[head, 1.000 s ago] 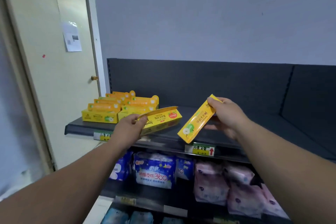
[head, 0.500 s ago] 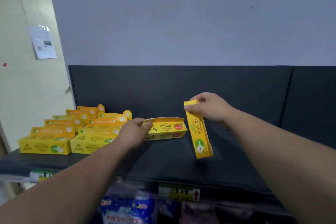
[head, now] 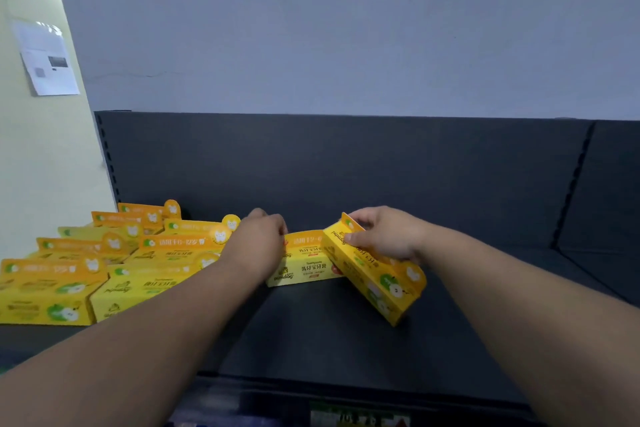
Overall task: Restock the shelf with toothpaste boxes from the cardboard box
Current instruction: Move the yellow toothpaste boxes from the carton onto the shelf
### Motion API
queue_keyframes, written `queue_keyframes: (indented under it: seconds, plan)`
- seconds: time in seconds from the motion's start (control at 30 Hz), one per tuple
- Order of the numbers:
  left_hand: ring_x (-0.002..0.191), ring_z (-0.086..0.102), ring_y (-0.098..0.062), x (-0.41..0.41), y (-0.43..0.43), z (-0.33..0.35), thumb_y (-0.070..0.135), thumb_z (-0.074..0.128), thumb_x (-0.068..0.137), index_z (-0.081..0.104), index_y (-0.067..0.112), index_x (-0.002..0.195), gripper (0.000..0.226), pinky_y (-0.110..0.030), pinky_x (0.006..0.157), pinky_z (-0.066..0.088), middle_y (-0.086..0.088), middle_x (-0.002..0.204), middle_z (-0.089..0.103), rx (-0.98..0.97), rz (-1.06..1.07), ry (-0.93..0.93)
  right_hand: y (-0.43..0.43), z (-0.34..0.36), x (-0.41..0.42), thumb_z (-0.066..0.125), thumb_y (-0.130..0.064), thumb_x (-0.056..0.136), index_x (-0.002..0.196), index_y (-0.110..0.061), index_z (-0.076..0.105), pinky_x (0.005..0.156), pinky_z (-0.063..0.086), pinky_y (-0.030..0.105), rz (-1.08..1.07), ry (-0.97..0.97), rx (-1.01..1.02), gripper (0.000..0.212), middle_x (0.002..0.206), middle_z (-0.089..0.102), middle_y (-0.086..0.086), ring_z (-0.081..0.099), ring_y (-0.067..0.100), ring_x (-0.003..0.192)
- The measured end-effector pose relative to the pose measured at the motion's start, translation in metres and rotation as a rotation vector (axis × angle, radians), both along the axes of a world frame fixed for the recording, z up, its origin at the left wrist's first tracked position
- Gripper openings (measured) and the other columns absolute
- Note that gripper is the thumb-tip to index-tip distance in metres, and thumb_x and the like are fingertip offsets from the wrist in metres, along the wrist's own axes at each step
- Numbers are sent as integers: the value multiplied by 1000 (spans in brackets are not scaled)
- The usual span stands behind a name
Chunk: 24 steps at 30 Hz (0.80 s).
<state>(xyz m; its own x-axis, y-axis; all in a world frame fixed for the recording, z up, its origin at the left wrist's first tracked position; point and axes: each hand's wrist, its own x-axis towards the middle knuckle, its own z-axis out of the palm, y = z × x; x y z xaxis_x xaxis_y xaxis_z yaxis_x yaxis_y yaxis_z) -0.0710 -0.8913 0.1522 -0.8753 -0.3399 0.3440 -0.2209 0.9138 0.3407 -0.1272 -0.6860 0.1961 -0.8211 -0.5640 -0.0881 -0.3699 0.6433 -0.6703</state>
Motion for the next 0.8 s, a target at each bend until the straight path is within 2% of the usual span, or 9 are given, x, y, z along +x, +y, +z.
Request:
queue_keyframes:
  seconds: [0.07,0.13,0.2,0.27,0.37,0.47,0.63,0.73,0.8]
  plan:
    - [111,51,-21,-2,4,3,28,52,94,64,23,107,18,-35,92,46,-1,117,48,-53,-58,-3,1,0,2,63,-41,91,130,-32,56,92,54,37,-1,35,47,40,117,66,-6,65,14,102]
    - [117,45,-18,-1,10,8,46,59,88,59,28,117,34,-36,97,44,2,122,46,-121,-141,-48,4,2,5,71,-53,80,120,-34,59,91,55,38,16,80,119,45,111,68,-9,66,12,99]
    - [118,44,-16,-1,14,13,56,68,78,51,32,127,57,-34,95,45,5,126,43,-185,-201,-153,9,5,8,81,-57,66,116,-36,56,88,55,35,30,101,251,60,107,66,-12,64,10,97]
    - [117,48,-18,-4,16,15,51,74,74,43,31,135,71,-34,92,47,4,129,41,-239,-221,-232,12,7,12,86,-52,59,120,-35,49,87,53,33,22,145,422,73,110,61,-12,60,12,99]
    - [113,53,-22,-15,13,13,39,75,78,42,29,136,68,-36,89,49,1,128,44,-288,-213,-244,14,6,14,86,-43,62,121,-32,46,85,52,32,-25,246,514,72,111,56,-8,56,16,101]
    - [108,55,-23,-27,10,12,29,72,82,43,26,134,60,-37,86,52,-2,125,46,-282,-193,-243,18,6,14,86,-38,64,118,-31,47,79,52,30,-58,299,469,67,109,55,-8,56,16,99]
    - [107,56,-24,-42,5,9,14,64,86,43,24,134,53,-35,84,53,-4,127,43,-269,-182,-219,21,4,14,86,-35,66,118,-31,50,83,54,33,-72,336,410,64,111,57,-8,57,15,101]
    - [116,53,-25,-41,2,8,10,58,89,38,27,141,58,-36,91,50,-4,138,38,-199,-194,-186,18,3,14,86,-34,66,118,-33,52,84,55,34,-44,342,386,63,111,58,-9,57,15,102]
    - [121,50,-22,-30,3,12,18,55,94,42,27,140,49,-34,98,45,-2,140,40,-142,-213,-77,14,3,15,85,-34,66,118,-34,53,85,55,35,-7,354,392,62,111,59,-10,57,15,102]
